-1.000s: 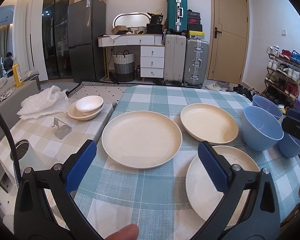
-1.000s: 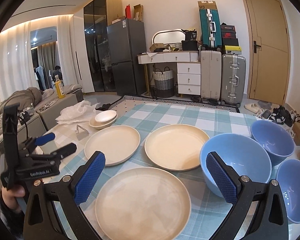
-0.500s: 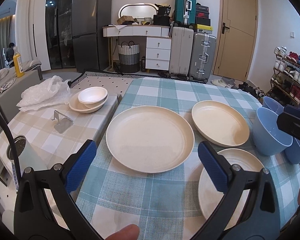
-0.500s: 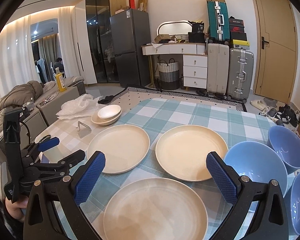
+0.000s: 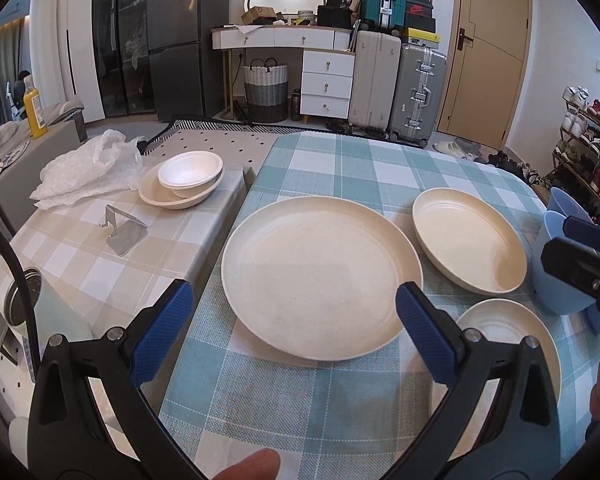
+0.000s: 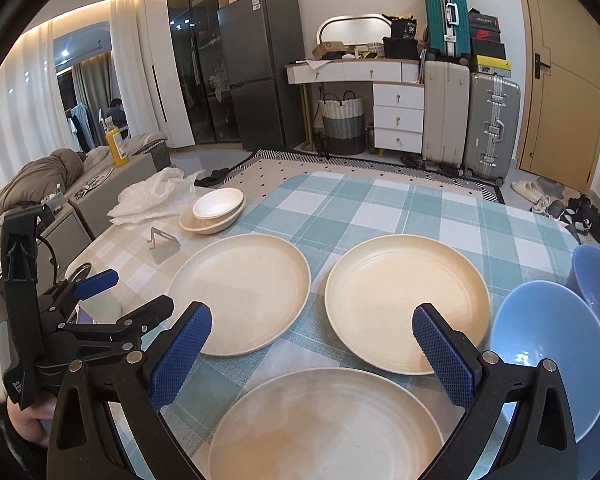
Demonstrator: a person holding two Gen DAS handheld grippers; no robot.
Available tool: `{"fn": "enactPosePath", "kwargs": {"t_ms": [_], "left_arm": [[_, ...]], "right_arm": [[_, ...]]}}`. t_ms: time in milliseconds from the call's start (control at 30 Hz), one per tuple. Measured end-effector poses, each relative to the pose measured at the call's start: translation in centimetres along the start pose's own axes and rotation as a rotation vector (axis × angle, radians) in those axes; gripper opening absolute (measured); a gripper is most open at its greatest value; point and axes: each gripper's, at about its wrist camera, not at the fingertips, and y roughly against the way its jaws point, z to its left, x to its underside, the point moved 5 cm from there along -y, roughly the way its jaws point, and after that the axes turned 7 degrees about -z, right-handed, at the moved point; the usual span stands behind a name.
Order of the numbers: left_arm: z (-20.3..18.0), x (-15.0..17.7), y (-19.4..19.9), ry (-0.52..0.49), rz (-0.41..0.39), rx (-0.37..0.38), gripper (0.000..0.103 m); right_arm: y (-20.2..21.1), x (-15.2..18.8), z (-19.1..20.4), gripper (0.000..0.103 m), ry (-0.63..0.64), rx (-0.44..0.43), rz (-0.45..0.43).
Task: Organize plates and bowls
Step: 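Move the right tool forward toward the nearest cream plate's rim, then close the right gripper on the rim of the cream plate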
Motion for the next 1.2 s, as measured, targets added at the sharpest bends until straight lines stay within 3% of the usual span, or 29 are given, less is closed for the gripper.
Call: {"fn": "enactPosePath", "kwargs": {"t_ms": [667, 833, 1200], "left_arm": [[3.8, 1.3, -7.1, 0.026, 0.114, -0.038, 0.1], [4.4, 1.9, -8.1, 0.041, 0.144, -0.023, 0.096], [5.1, 2.8, -9.7, 0.054, 0.193, 0.008, 0.089]], "right_arm": [[-8.6, 2.5, 1.1, 0.098, -0.047, -0.091, 0.141], [-10.4, 3.3, 1.7, 0.082, -0.053, -0.118, 0.193], [-13.3, 4.5, 2.3, 0.064, -0.062, -0.14, 0.271]]}}
